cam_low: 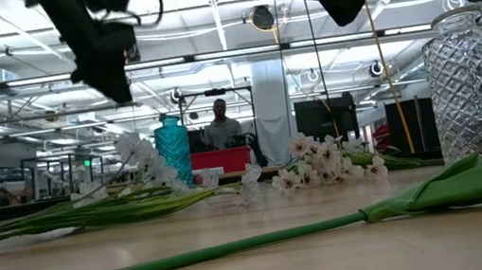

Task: Sort flowers into vase by color
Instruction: Move the bottom red tulip to the top right of the table

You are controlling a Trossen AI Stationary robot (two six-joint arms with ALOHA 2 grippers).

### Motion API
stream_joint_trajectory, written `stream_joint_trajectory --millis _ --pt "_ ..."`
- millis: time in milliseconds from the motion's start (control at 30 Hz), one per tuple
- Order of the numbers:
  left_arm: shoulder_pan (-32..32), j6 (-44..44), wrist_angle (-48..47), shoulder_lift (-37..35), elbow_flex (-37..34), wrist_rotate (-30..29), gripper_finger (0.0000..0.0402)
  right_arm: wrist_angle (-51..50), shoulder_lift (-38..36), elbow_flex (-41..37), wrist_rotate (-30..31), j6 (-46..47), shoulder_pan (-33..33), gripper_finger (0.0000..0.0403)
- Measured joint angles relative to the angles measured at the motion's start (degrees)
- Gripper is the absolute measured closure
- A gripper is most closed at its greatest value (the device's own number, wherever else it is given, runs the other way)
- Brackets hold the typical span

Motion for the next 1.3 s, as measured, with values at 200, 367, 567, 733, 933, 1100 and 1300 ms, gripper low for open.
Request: stream_joint_trajectory --millis 200,367,567,733,933,1100,1300 --pt "-12.9 -4.6 1.3 -3.1 0.5 -3.6 0.0261 -0.7 0.0 0.0 0.1 -0.1 0.0 0.0204" --pt "-23.2 -8.4 2.8 -2.3 0.5 -8.3 0.0261 -1.7 0.0 0.0 0.2 -0.2 0.0 0.0204" --pt "-34.2 -10.8 8.4 -0.2 0.5 -14.7 0.0261 -5.0 0.0 0.0 3.8 1.2 0.0 0.0204" --pt "-42.4 -9.2 15.6 2.8 0.5 -17.5 0.0261 -5.8 0.0 0.0 4.8 2.4 0.0 0.0204" --pt "-50.0 -6.0 27.1 8.9 0.5 -18.3 0.0261 -5.9 0.0 0.0 4.7 2.5 0.0 0.0204" --pt "-53.3 -5.6 30.6 14.8 2.6 -18.2 0.0261 -7.4 0.0 0.0 6.1 2.3 -0.1 0.0204" --pt "-55.6 -9.2 30.9 23.4 7.6 -18.3 0.0261 -9.4 0.0 0.0 6.3 4.2 -0.2 0.0204"
